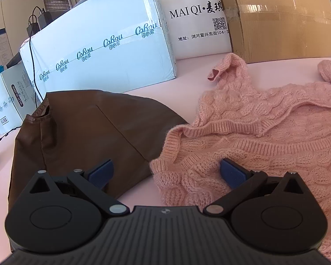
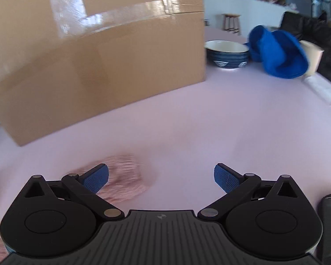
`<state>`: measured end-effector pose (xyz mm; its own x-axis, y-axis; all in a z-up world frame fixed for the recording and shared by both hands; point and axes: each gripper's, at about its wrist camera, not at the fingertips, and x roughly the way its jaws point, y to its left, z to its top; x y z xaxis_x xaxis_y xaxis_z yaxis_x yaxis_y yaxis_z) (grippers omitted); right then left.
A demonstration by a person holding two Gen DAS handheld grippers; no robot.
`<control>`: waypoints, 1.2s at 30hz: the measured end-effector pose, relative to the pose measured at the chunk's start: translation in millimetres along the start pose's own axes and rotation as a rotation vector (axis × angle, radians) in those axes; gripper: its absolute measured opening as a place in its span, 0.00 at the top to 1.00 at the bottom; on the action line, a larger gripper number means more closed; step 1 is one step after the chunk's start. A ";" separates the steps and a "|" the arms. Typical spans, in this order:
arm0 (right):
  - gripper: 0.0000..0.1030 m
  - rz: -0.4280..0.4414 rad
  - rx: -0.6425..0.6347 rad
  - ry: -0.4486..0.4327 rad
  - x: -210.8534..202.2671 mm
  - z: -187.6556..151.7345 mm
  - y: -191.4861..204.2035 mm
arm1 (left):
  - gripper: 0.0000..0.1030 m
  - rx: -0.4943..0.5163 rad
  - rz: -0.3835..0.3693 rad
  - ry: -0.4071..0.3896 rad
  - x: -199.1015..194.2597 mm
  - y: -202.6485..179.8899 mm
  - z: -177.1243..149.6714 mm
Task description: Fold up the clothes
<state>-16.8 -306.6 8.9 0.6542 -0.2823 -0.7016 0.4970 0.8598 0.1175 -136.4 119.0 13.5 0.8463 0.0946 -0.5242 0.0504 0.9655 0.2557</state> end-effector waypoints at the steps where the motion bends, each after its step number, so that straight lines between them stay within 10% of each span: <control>1: 0.07 0.015 0.008 -0.014 0.3 -4.1 0.5 | 0.00 -0.002 -0.001 0.001 0.2 0.4 0.0; 12: 0.85 0.323 0.147 0.017 3.0 -3.4 4.9 | 0.00 -0.001 0.004 -0.001 -1.0 -0.9 -1.4; 23: 0.92 0.191 0.170 -0.090 -27.8 -1.6 -11.0 | 0.00 -0.107 -0.074 0.041 5.9 15.6 -3.6; 36: 0.92 0.028 0.211 -0.179 -90.3 -30.7 -138.3 | 0.00 -0.124 -0.060 0.042 3.1 18.5 -6.1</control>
<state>-162.2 -387.0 34.4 0.7506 -0.3465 -0.5626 0.5727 0.7659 0.2924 -136.0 138.6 11.7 0.8205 0.0434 -0.5700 0.0321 0.9920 0.1217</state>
